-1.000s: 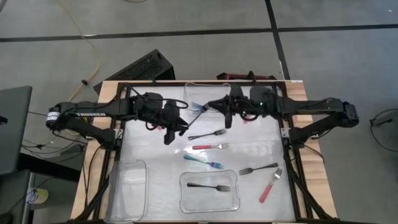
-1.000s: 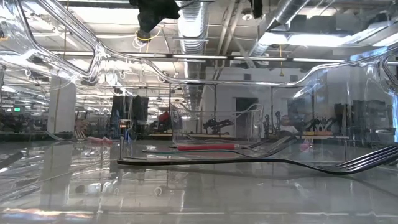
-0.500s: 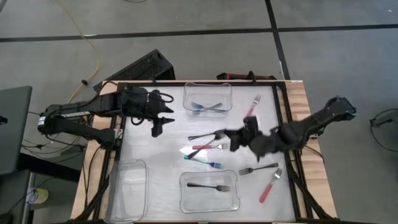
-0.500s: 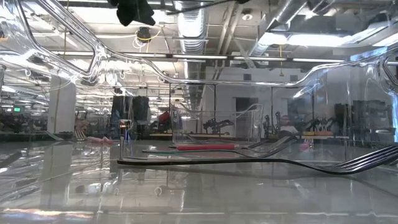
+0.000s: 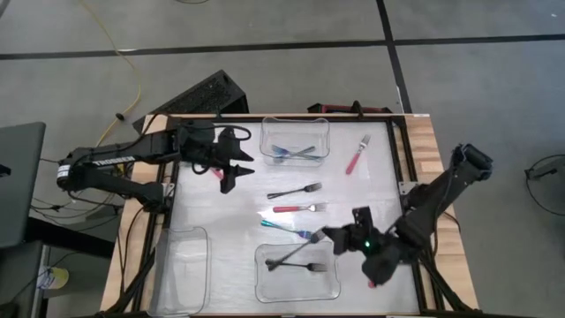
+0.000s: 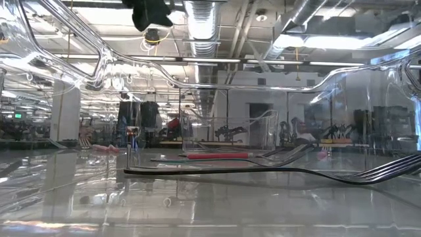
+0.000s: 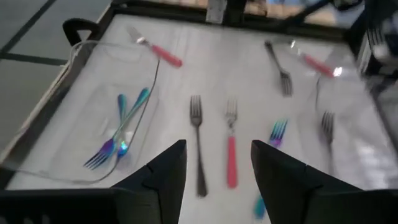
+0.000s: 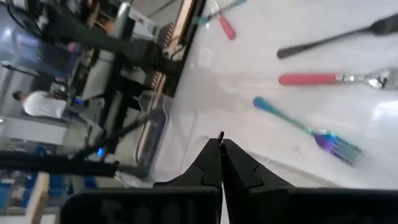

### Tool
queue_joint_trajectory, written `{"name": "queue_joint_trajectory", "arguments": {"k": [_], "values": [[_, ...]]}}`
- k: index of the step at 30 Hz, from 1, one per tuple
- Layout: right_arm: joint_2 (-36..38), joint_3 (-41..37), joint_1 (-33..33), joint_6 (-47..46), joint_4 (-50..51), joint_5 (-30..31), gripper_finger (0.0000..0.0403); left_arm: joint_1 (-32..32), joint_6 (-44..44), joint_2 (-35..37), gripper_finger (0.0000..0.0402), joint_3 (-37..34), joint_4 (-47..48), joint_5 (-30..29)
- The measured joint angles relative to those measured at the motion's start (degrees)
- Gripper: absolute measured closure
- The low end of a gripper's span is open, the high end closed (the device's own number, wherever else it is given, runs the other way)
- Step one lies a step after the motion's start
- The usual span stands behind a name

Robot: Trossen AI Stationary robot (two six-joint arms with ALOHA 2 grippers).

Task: Sort silverware by color (type)
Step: Put the black fork into the bottom right transparent bin

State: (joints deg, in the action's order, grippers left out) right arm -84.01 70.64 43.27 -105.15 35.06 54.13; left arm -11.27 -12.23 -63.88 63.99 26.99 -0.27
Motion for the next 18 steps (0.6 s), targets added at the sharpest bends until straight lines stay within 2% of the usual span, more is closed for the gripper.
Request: {"name": "queue_joint_trajectory", "arguments": {"k": [4,9,14,18], "values": [[-2.7,5.8,2.9,-0.4,7.4,0.0,0.0384,1.2,-6.0,0.0,0.0237,0.0,-2.3,-0.2],[-5.9,9.6,8.3,-0.5,10.2,0.6,0.0384,4.6,-14.3,0.0,0.0237,0.0,-5.4,-2.6],[-9.1,9.9,14.9,-7.8,12.6,8.0,0.0384,10.8,-21.1,0.0,0.0237,0.0,-6.2,-9.7],[-11.5,9.8,17.0,-16.7,16.5,12.2,0.0384,16.2,-25.2,0.0,0.0237,0.0,-6.4,-15.5]]}}
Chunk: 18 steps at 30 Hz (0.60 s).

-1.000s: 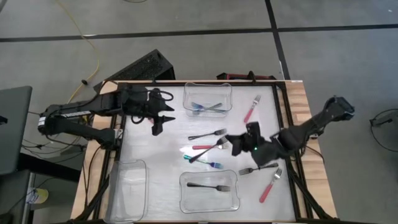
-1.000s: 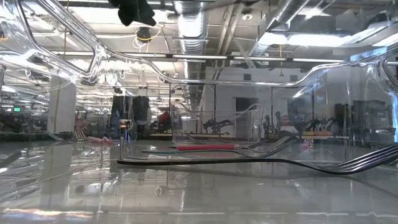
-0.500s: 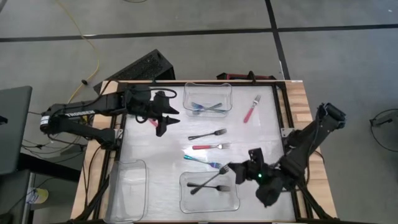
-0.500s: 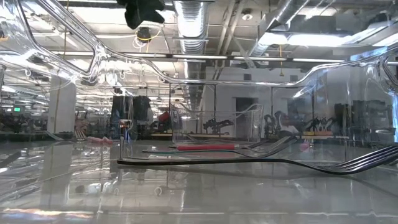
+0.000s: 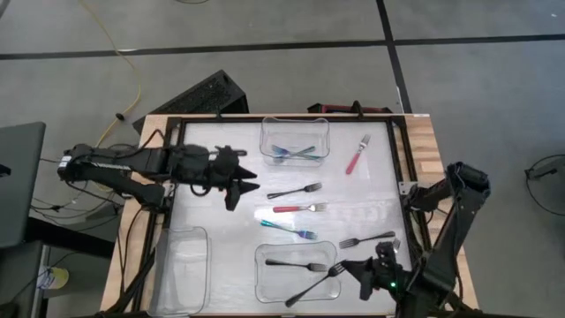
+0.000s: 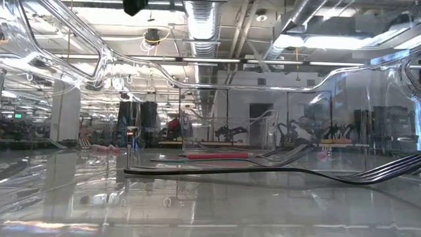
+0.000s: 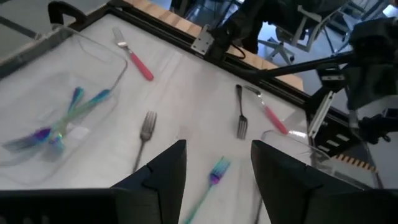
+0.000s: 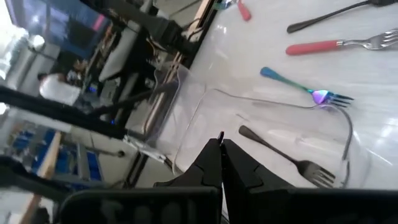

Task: Sort silverware by color (type)
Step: Put the black fork into the bottom right transparent bin

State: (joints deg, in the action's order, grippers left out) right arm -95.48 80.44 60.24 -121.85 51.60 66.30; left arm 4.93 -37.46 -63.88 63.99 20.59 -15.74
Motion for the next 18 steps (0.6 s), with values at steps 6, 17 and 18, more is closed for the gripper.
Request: {"name": "queue_joint_trajectory", "arguments": {"k": [6,17,18], "values": [[-3.7,0.0,-1.1,-2.7,-0.3,0.7,0.0384,5.9,-3.5,0.0,0.0237,0.0,-0.5,-6.0],[-4.2,0.0,-8.8,2.8,-1.0,-7.6,0.0384,7.9,3.1,0.0,0.0237,0.0,3.5,-9.3],[-4.2,0.0,-9.4,3.0,-1.1,-8.8,0.0384,7.9,3.8,0.0,0.0237,0.0,4.2,-8.5]]}}
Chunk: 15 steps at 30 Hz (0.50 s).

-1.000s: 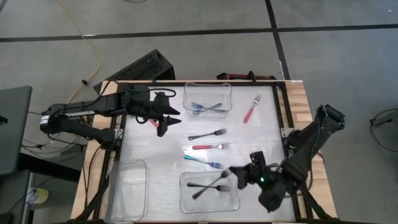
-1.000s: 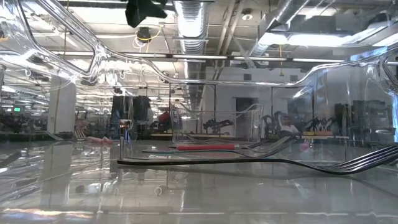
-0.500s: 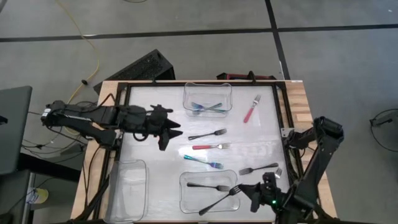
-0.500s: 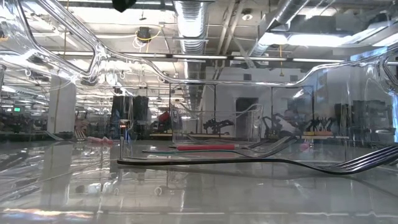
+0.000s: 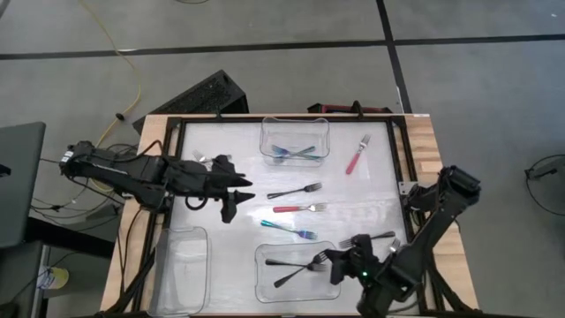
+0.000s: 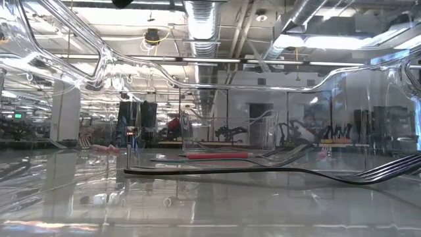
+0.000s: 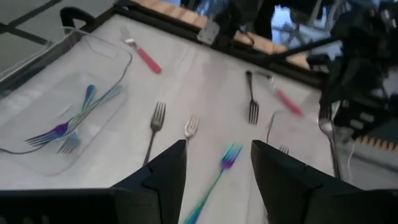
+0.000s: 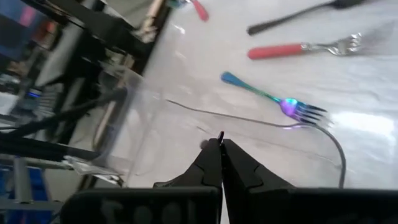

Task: Sort silverware by color (type)
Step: Put the black fork into the bottom right transparent bin

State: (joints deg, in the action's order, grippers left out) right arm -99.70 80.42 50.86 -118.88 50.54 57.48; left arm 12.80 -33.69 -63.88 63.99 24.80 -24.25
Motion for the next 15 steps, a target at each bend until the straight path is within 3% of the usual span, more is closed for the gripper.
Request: {"name": "queue_joint_trajectory", "arguments": {"k": [9,15], "values": [[0.0,0.0,-2.6,-1.5,-1.2,-5.0,0.0384,0.0,3.3,0.0,0.0237,0.0,3.9,3.0],[0.0,0.0,-4.7,-0.6,-1.4,-8.7,0.0352,0.0,5.3,0.0,0.0237,0.0,4.0,3.1]]}}
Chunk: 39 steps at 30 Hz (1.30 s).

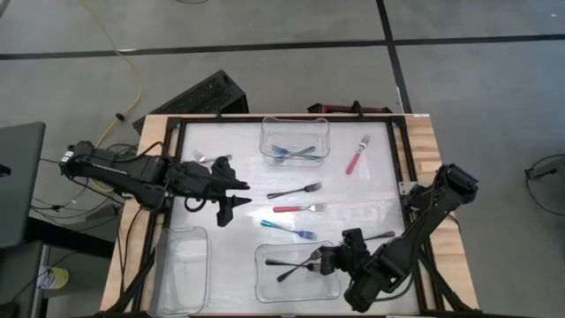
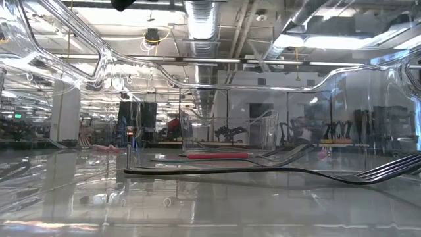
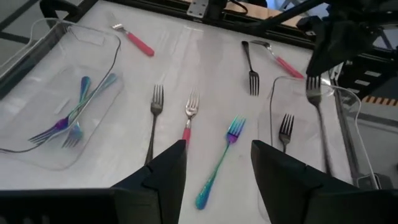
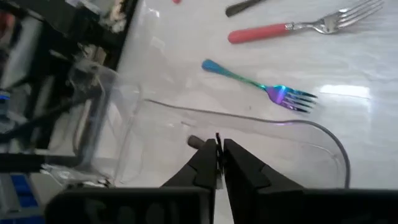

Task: Sort silverware by color (type)
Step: Put the black fork into the bottom right transparent bin, then put the pink fork into the bottom left transparent bin

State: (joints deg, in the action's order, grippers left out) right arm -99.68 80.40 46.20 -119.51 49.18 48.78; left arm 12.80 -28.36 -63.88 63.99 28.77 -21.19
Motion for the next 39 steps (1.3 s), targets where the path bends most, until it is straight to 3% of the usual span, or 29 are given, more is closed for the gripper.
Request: {"name": "queue_joint_trajectory", "arguments": {"k": [14,21,27,39], "values": [[0.0,-0.1,-0.1,8.0,-0.5,-2.4,0.0323,0.0,0.0,0.0,0.0237,0.0,0.1,0.5],[0.0,-0.1,-0.4,10.2,-0.4,-5.9,0.0214,0.0,-1.5,0.0,0.0237,0.0,0.1,0.5],[2.0,-0.2,-0.6,19.6,-0.8,-16.9,0.0134,0.0,-2.9,0.0,0.0237,0.0,0.1,-0.1],[14.0,-0.1,0.6,35.8,1.8,-20.4,0.0127,0.0,-8.5,0.0,0.0237,0.0,0.1,-3.3]]}}
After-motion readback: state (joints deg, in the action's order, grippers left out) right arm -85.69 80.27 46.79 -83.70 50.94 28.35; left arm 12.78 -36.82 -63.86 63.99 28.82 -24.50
